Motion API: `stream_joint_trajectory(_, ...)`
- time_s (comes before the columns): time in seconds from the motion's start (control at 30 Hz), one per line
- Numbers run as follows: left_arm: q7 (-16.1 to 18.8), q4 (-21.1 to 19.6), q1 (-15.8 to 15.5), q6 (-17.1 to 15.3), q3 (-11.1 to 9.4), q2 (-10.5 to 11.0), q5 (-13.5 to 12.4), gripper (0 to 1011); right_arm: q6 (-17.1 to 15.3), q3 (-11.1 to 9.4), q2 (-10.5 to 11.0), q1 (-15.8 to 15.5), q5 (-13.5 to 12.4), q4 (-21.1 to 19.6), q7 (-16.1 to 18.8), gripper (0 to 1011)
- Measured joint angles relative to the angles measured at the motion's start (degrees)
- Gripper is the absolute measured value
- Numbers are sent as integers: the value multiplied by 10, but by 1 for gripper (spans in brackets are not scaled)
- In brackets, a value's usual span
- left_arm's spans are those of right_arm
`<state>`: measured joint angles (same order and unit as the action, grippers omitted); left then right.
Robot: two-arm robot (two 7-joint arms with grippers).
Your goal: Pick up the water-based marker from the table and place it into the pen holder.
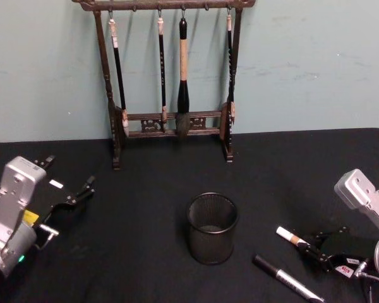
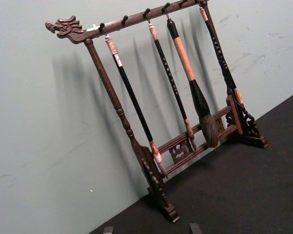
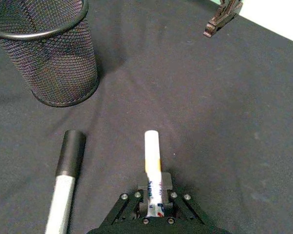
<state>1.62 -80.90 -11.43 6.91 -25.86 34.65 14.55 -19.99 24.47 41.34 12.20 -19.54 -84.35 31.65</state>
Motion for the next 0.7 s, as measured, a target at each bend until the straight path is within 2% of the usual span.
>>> stream_joint_trajectory(0.5,0,0,0,0,0,0,0,1008,5,-9,1,-3,-10,-9,1,164)
stream_joint_trajectory(0.7,0,0,0,0,0,0,0,1008,37,-32,-4,-11,-16,-32,-21,164)
